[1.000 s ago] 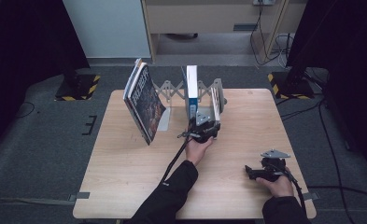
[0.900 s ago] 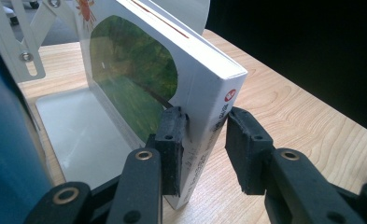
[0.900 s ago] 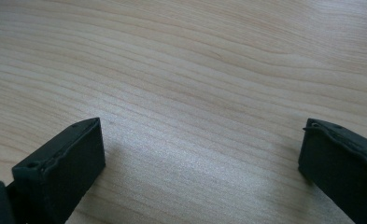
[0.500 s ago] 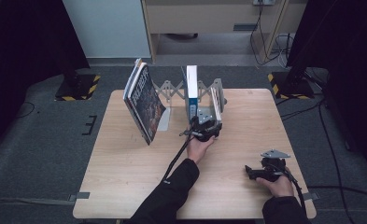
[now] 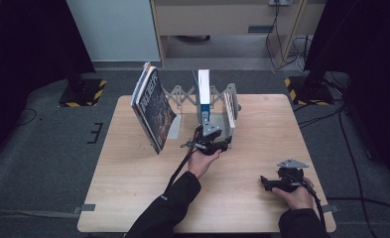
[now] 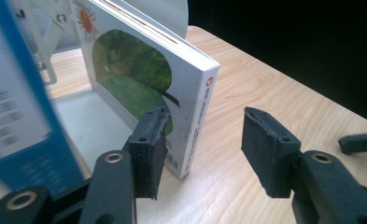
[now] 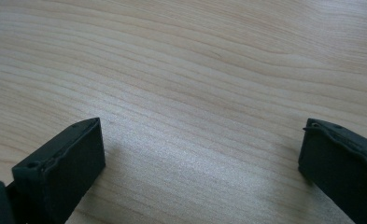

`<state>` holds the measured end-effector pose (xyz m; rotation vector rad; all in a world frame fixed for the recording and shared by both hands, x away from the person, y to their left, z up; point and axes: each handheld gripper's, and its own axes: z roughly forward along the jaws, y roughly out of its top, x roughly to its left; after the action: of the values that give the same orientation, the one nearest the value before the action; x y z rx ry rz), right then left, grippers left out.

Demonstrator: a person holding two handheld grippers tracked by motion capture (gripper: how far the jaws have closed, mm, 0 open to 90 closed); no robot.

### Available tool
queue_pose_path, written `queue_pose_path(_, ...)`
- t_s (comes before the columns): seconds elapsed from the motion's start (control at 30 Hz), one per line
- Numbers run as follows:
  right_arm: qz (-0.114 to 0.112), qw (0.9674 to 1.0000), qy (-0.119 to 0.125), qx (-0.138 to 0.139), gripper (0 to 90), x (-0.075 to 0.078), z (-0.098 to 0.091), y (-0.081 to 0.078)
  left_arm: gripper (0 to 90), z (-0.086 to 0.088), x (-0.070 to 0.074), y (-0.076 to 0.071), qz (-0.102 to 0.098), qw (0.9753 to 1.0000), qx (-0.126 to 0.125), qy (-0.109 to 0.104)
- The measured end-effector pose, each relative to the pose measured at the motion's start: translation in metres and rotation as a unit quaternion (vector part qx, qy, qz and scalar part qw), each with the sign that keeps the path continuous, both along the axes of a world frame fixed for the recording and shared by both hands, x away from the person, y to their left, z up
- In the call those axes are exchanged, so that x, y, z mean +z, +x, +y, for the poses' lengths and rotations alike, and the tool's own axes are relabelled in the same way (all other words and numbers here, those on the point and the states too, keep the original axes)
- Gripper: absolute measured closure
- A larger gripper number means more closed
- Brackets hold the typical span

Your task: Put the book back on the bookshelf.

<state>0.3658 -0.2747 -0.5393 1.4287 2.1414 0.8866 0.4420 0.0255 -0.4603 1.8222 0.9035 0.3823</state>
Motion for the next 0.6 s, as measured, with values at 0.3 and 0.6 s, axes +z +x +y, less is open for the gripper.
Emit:
queue_pose_path(0.3,0.0,1.0,0.0,0.0,0.7,0.0,0.0,0.0,37.0,0.029,0.003,-0.025,0.018,0.9996,-0.019,0.008)
queue_pose_path(0.6,0.0,1.0,0.001,-0.005,13.8,0.004,-0.002,-0.001,29.2,0.083,-0.019,-0.048,0.055,0.9967,-0.02,0.056)
